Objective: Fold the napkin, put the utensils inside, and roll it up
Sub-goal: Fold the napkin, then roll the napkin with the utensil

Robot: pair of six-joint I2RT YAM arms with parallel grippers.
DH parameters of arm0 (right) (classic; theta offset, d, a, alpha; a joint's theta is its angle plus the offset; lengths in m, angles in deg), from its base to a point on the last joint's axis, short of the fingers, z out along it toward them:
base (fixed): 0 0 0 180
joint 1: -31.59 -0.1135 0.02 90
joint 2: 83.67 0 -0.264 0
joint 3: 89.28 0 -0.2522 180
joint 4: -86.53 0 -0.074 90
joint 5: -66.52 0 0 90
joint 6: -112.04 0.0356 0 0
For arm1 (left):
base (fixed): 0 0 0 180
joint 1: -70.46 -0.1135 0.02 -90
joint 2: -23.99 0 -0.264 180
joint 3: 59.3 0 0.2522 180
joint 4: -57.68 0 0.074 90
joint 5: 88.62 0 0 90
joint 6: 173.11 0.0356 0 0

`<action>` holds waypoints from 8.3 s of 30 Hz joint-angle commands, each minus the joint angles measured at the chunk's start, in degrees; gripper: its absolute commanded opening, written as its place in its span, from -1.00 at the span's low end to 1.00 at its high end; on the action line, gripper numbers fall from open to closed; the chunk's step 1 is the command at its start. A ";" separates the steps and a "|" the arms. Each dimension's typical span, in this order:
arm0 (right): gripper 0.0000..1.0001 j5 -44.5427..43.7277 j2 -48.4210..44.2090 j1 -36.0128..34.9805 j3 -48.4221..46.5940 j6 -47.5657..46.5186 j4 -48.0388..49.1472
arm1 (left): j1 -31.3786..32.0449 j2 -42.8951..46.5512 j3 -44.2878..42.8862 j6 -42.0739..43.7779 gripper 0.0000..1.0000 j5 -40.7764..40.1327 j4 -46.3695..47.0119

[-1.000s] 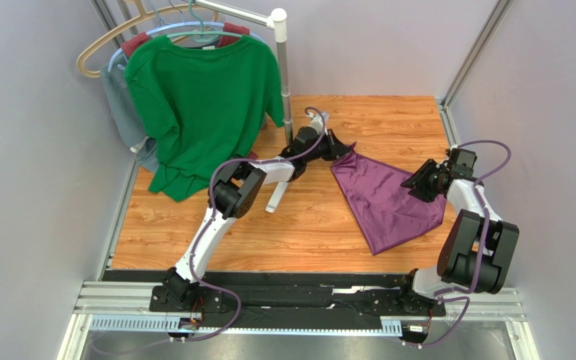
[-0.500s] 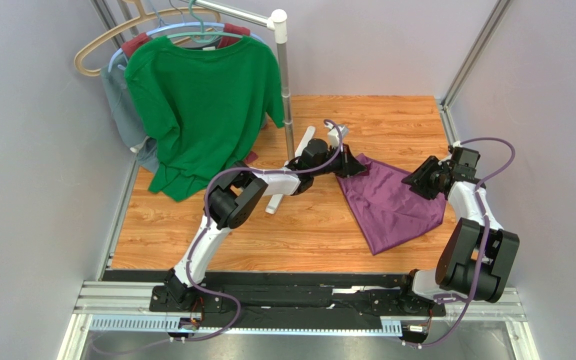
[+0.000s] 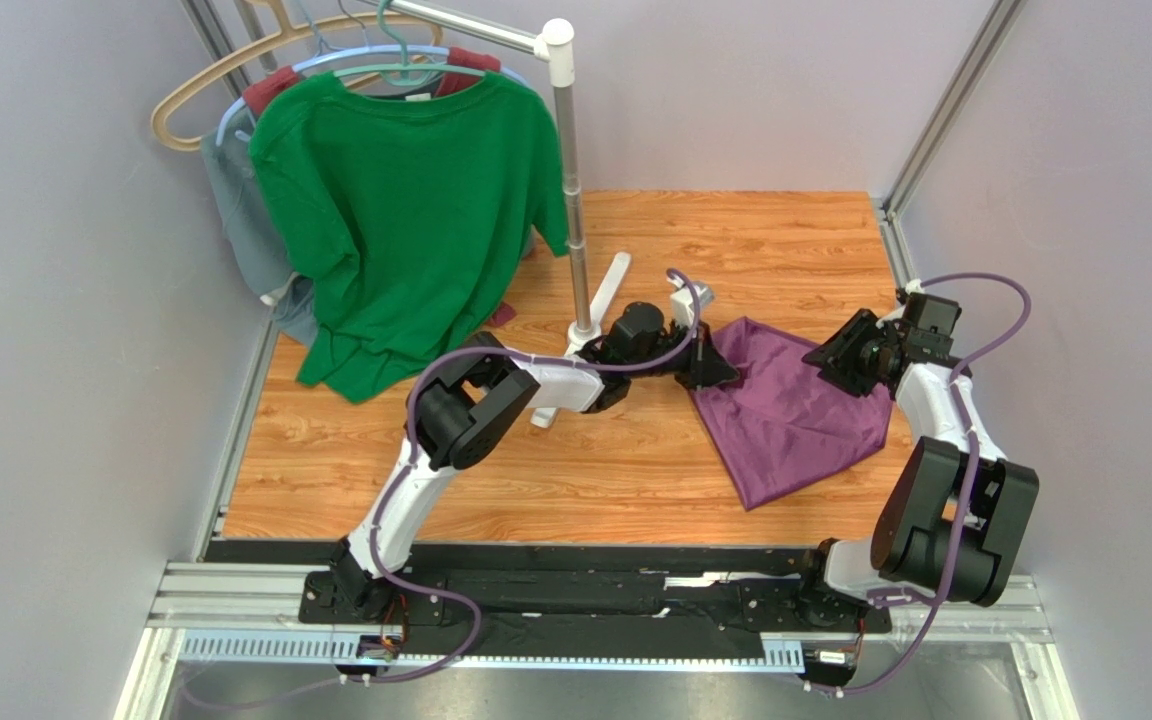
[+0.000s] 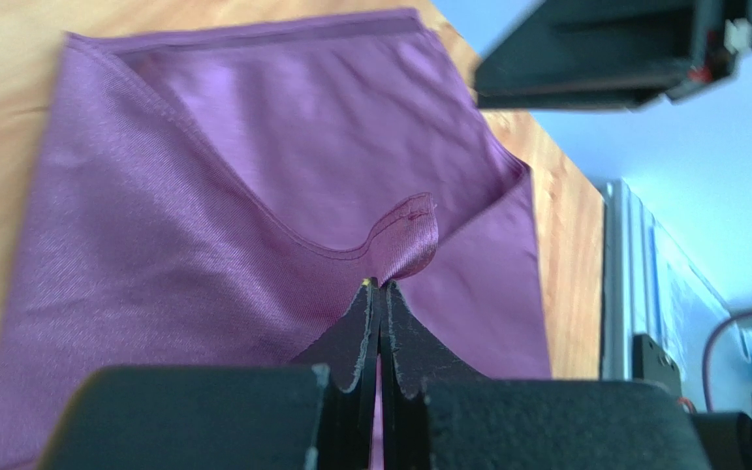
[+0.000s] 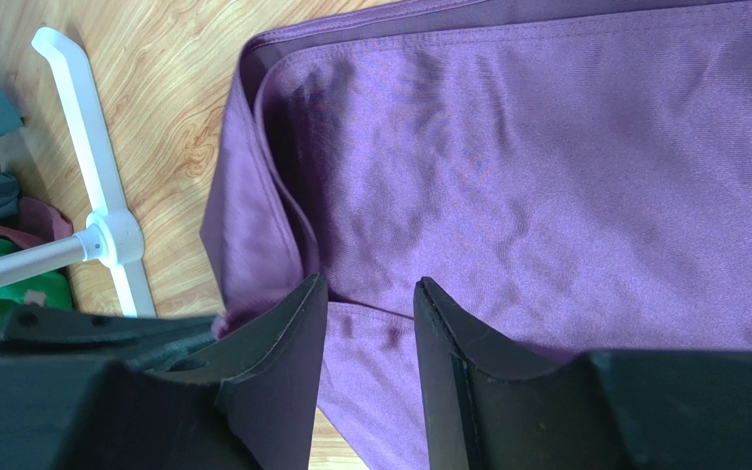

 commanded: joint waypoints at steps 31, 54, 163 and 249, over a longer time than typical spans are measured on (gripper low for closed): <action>-0.17 0.82 -1.96 -0.21 -0.25 -1.62 2.50 | 8.07 4.37 2.10 6.90 -1.00 12.67 3.36; -0.17 1.08 -1.44 -0.21 -0.51 -1.80 2.59 | 11.15 3.58 1.92 11.99 -1.00 14.25 -4.11; -0.97 -39.61 9.99 -55.06 -0.25 -6.10 -15.43 | -11.70 38.64 20.20 6.37 0.39 2.04 -28.28; -0.99 -29.86 21.51 -79.23 -5.44 4.18 -6.74 | -24.18 70.20 44.20 4.26 0.45 -13.17 -38.83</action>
